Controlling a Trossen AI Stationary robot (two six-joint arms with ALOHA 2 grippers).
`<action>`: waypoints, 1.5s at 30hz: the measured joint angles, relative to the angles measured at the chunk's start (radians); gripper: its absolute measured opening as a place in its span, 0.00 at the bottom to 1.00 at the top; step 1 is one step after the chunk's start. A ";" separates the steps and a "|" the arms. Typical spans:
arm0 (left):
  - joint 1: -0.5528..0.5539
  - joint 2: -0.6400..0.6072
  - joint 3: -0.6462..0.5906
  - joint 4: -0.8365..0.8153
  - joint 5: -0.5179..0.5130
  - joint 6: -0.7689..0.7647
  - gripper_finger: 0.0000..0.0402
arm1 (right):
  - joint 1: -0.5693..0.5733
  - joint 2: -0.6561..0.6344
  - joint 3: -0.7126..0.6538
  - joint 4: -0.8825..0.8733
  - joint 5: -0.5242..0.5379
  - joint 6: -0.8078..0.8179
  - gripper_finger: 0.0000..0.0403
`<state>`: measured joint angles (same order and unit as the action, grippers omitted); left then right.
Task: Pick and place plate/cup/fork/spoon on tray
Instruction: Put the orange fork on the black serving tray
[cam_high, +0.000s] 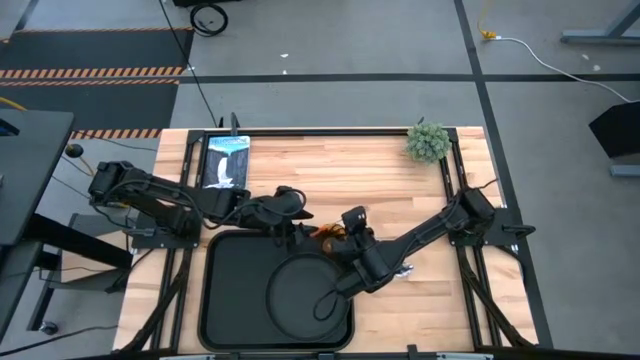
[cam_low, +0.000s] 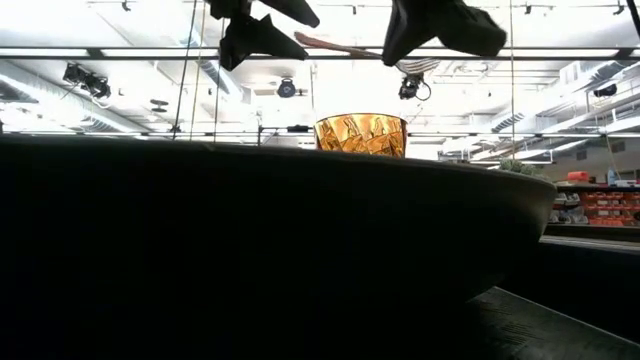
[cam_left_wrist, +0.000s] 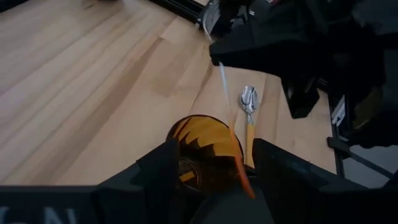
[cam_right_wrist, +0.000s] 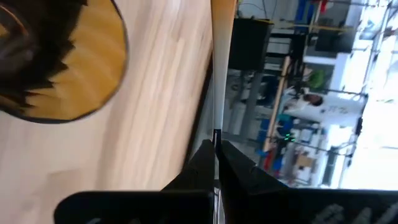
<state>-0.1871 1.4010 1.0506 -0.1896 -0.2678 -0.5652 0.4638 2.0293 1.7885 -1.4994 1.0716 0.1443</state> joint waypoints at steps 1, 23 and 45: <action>0.002 0.000 0.000 -0.003 0.000 0.000 0.53 | -0.008 0.000 0.000 0.010 0.002 -0.031 0.02; 0.047 0.000 -0.001 -0.080 0.009 -0.022 0.48 | -0.080 0.000 0.000 0.370 0.091 -0.506 0.02; 0.049 0.000 -0.002 -0.071 0.008 -0.001 0.02 | -0.080 0.000 -0.001 0.407 0.117 -0.510 0.10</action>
<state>-0.1381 1.4006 1.0489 -0.2607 -0.2594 -0.5661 0.3836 2.0289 1.7879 -1.0927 1.1883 -0.3660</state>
